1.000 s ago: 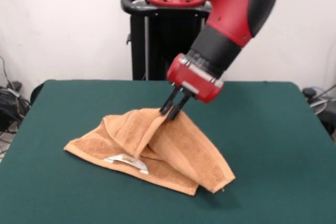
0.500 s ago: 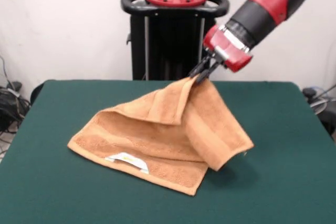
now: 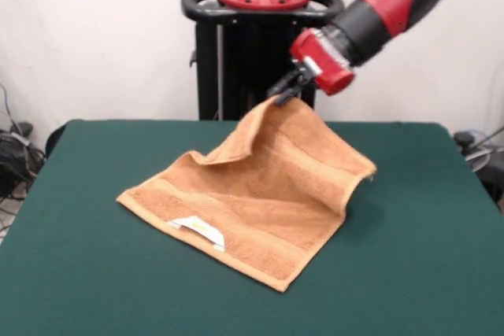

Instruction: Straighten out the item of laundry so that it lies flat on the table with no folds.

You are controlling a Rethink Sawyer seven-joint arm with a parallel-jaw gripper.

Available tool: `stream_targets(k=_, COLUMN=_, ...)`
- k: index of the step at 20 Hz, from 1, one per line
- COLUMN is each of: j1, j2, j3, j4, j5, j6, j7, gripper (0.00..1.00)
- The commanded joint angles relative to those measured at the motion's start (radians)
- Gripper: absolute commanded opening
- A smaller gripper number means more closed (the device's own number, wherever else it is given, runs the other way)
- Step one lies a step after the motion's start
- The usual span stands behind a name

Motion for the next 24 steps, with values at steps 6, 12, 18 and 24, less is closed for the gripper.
stream_targets(k=6, j1=-0.606, j2=-0.145, j3=0.490, j4=0.100, j5=-0.709, j6=-0.498, j7=0.217, gripper=0.00)
stream_targets(k=12, j1=-0.741, j2=-0.171, j3=0.610, j4=0.113, j5=-0.838, j6=-0.485, j7=0.225, gripper=0.00)
stream_targets(k=18, j1=-0.817, j2=-0.347, j3=0.753, j4=0.236, j5=-0.743, j6=-0.204, j7=0.246, gripper=1.00)
stream_targets(k=24, j1=-0.764, j2=-0.528, j3=0.693, j4=0.237, j5=-0.670, j6=0.020, j7=0.176, gripper=1.00)
